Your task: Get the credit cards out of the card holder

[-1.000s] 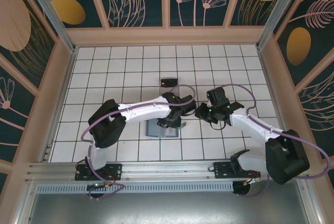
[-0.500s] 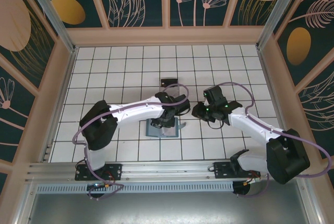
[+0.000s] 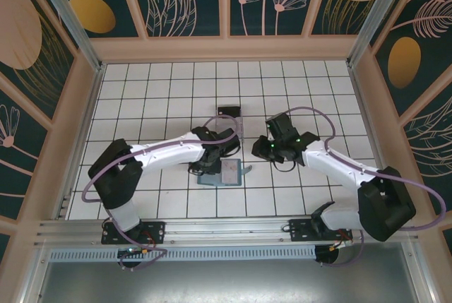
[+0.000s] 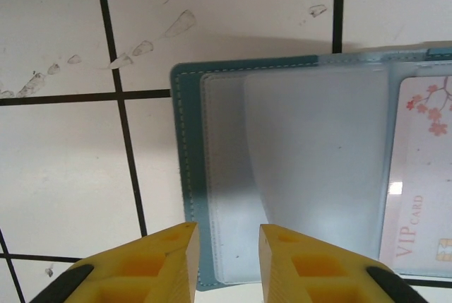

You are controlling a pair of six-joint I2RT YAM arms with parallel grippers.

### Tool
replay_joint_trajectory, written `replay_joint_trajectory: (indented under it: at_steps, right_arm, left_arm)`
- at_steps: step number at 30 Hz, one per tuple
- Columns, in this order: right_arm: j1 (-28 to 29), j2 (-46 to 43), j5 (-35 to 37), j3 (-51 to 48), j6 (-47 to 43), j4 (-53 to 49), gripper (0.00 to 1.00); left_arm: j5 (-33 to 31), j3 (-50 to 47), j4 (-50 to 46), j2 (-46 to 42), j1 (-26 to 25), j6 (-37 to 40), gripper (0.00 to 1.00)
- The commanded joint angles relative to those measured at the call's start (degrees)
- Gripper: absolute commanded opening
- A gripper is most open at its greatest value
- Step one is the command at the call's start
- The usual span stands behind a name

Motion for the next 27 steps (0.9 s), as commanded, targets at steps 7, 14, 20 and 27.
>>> replay_joint_trajectory:
  at_steps: [7,14,20,27]
  right_arm:
    - [4.4,3.62,3.94,5.62,4.06,-2.95,0.22]
    - [9.02,10.09,0.81,7.05,5.72,-0.96,0.21]
    - [11.57,13.03,0.07,7.11,6.86,0.67,0.26]
    - [9.79,10.77,4.49,6.13,6.48,-3.88,0.28]
  left_arm:
    - [-0.62,-5.53,8.34,-11.3,1.89,3.59,0.34]
    - [3.33,-8.9,14.56,-14.65,3.81,5.99,0.33]
    - [7.79,-10.89,17.61,-13.51,5.16,5.7,0.3]
    - [14.59,-10.09,21.18,-7.58,4.47,4.08,0.24]
